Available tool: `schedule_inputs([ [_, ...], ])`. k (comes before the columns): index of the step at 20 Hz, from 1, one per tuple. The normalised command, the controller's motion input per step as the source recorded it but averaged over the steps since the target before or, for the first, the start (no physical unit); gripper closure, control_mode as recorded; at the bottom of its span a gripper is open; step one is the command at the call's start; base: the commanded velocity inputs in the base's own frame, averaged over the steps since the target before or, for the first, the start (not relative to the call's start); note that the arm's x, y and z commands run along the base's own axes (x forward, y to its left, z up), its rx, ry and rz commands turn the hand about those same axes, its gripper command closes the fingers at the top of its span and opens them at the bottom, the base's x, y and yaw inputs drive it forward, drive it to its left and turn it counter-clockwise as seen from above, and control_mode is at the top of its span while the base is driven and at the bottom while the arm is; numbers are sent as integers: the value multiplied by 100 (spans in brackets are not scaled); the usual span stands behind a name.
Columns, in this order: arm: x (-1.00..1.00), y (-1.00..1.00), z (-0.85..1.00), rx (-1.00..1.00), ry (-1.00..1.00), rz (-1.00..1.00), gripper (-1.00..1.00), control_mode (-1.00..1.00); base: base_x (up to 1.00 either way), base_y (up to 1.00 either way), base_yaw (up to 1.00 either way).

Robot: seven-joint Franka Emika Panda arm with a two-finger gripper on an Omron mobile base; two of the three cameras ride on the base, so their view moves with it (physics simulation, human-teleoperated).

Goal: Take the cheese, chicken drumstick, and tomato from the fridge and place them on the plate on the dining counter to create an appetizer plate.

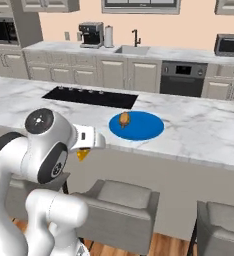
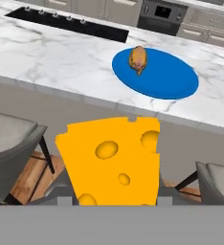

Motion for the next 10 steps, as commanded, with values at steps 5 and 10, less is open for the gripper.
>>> schedule_inputs([
  [5,0,0,0,0,0,0,100,100,60,-1,29],
  [10,44,-19,0,0,1,-9,100,-100,6,0,1],
])
